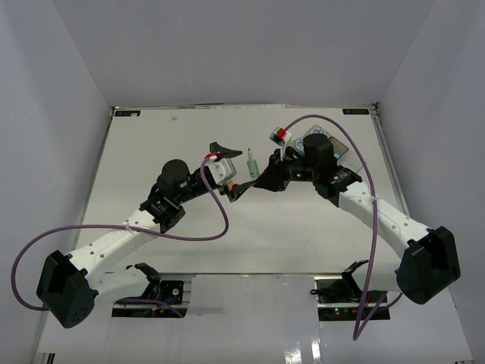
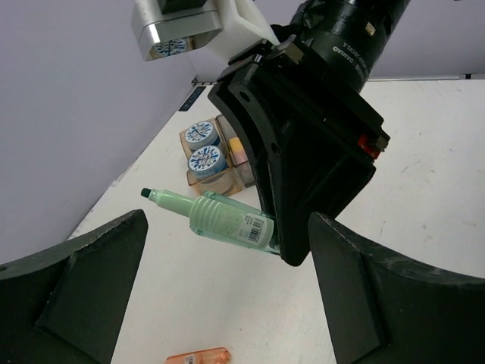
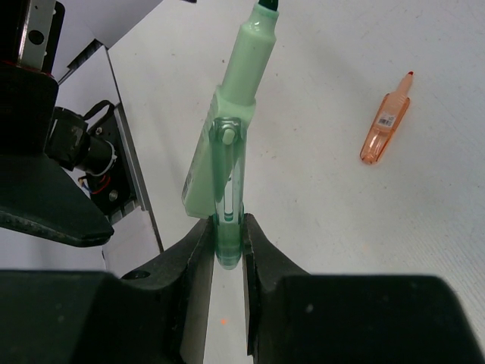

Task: Sort the stationery into containers
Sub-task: Close the pen cap on the pen.

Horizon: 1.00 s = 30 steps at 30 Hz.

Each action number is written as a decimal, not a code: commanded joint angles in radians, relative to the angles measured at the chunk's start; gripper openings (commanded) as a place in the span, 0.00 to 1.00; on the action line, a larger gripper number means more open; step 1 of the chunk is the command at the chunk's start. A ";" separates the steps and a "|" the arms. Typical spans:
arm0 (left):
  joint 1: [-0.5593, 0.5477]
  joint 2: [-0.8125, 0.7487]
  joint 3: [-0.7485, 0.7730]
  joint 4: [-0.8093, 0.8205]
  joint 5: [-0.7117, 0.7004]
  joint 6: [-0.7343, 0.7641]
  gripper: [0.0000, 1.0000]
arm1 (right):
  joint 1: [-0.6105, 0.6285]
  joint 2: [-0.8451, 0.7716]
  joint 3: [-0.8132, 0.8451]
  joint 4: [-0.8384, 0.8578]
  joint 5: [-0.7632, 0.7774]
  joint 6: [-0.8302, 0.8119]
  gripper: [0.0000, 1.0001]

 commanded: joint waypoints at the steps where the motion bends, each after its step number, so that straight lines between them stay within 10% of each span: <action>1: -0.004 -0.019 0.023 -0.034 0.089 0.077 0.98 | 0.004 -0.032 0.039 0.011 -0.053 -0.034 0.08; 30: -0.002 0.049 0.078 -0.108 0.165 0.120 0.98 | 0.004 -0.047 0.051 0.078 -0.150 -0.067 0.08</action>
